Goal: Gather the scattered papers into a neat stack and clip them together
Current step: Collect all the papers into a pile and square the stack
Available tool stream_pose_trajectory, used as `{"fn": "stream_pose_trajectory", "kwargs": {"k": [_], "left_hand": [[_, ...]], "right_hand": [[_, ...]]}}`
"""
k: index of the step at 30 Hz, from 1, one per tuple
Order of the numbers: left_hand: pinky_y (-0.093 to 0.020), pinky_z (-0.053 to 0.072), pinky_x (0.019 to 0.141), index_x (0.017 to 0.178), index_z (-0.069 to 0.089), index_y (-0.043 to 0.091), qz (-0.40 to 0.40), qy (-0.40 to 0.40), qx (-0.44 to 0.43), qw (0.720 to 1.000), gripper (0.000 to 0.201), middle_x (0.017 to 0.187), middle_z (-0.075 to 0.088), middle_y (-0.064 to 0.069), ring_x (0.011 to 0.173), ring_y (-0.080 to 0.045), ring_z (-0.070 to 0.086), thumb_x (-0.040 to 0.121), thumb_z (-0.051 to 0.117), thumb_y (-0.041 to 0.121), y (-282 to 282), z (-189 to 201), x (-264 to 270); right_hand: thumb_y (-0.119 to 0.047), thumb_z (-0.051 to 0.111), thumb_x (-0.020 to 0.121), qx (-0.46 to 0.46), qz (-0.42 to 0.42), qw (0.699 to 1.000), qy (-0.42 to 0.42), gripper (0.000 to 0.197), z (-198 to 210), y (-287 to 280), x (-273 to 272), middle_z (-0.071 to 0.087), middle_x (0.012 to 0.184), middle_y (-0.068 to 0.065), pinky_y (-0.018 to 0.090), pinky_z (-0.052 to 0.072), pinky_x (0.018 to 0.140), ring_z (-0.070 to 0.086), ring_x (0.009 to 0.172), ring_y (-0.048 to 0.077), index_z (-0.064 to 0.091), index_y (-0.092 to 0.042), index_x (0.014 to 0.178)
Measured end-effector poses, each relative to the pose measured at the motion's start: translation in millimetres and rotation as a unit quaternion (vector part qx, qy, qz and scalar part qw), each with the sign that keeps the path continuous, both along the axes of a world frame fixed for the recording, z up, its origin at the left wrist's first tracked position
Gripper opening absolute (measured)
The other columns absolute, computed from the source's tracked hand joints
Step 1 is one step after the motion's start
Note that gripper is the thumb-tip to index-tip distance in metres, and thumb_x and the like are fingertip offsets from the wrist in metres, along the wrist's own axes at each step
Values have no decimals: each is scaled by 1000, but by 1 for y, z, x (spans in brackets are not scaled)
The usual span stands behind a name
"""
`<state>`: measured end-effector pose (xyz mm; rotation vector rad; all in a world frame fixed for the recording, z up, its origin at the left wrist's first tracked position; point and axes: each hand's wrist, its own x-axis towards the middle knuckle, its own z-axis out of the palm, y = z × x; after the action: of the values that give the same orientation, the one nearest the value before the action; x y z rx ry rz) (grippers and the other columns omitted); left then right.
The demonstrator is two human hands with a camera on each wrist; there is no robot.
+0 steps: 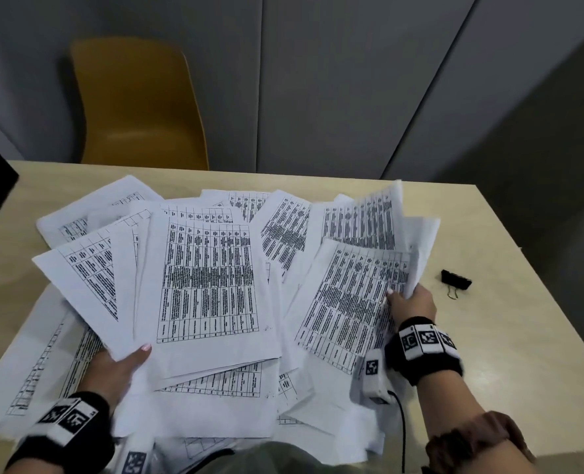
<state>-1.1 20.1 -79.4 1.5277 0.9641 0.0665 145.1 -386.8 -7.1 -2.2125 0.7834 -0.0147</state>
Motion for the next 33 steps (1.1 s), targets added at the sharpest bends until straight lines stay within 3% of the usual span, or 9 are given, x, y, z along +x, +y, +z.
{"fn": "stream_pose_trajectory", "kwargs": {"k": [5, 8, 12, 15, 20, 23, 26, 29, 33], "left_hand": [[-25, 46, 66, 110, 58, -11, 3, -7, -6, 1000, 28, 82, 62, -9, 73, -23, 54, 84, 61, 0, -6, 8, 1], [-30, 42, 81, 110, 58, -11, 6, -19, -11, 1000, 29, 95, 62, -20, 86, -25, 54, 84, 62, 0, -6, 9, 1], [-38, 49, 86, 113, 58, -8, 7, -28, -20, 999, 30, 99, 65, -21, 87, -27, 60, 83, 61, -1, -2, 2, 0], [-56, 42, 98, 110, 61, 2, 10, -31, -35, 999, 26, 112, 64, -25, 103, -36, 62, 84, 61, 3, -2, -1, 0], [-59, 39, 101, 116, 59, 0, 8, -41, -41, 998, 31, 115, 63, -25, 108, -38, 60, 85, 60, 1, 1, -5, -1], [-58, 39, 101, 114, 60, 0, 10, -41, -38, 998, 30, 113, 65, -23, 107, -37, 61, 84, 62, 2, 1, -7, -1], [-58, 39, 102, 115, 59, -1, 14, -42, -43, 998, 32, 114, 64, -24, 108, -37, 61, 83, 61, 1, 1, -5, 0], [-58, 39, 101, 113, 59, -3, 21, -36, -57, 997, 30, 113, 63, -26, 106, -38, 60, 84, 60, 0, 0, -4, 0], [-58, 41, 99, 107, 62, -3, 23, -26, -61, 998, 24, 110, 64, -27, 103, -39, 62, 83, 60, 1, 0, -3, 0]], "right_hand": [[-15, 57, 89, -18, -11, 990, -142, 16, 50, 7, 10, 52, 74, 14, 38, 45, 67, 56, 77, 35, 55, -2, 80], [-17, 57, 89, 28, -43, 975, -215, 28, 82, 19, 13, 47, 61, 3, 28, 35, 65, 49, 71, 24, 46, -15, 64], [-17, 59, 88, 102, -76, 945, -302, 10, 104, 34, 21, 56, 78, 4, 16, 36, 61, 51, 70, 18, 59, -7, 88], [-17, 60, 88, 139, -84, 927, -337, 25, 114, 42, 28, 44, 62, -5, 17, 32, 48, 40, 53, 6, 44, -15, 69], [-18, 61, 86, 182, -149, 898, -373, 35, 125, 50, 35, 37, 57, -6, 7, 28, 42, 37, 43, 0, 35, -19, 62], [-18, 61, 87, 216, -159, 898, -348, 22, 124, 56, 39, 41, 61, -2, 10, 29, 38, 41, 45, 3, 43, -10, 76], [-19, 62, 87, 225, -146, 922, -281, 21, 105, 70, 37, 52, 81, 9, 21, 37, 58, 48, 69, 22, 45, -7, 90], [-16, 62, 86, 237, -118, 941, -211, 17, 75, 85, 26, 52, 86, 11, 25, 38, 69, 49, 76, 22, 49, -7, 91], [-12, 58, 88, 245, -50, 960, -127, 13, 43, 100, 4, 51, 71, 5, 22, 38, 55, 50, 65, 22, 48, -6, 93]]}}
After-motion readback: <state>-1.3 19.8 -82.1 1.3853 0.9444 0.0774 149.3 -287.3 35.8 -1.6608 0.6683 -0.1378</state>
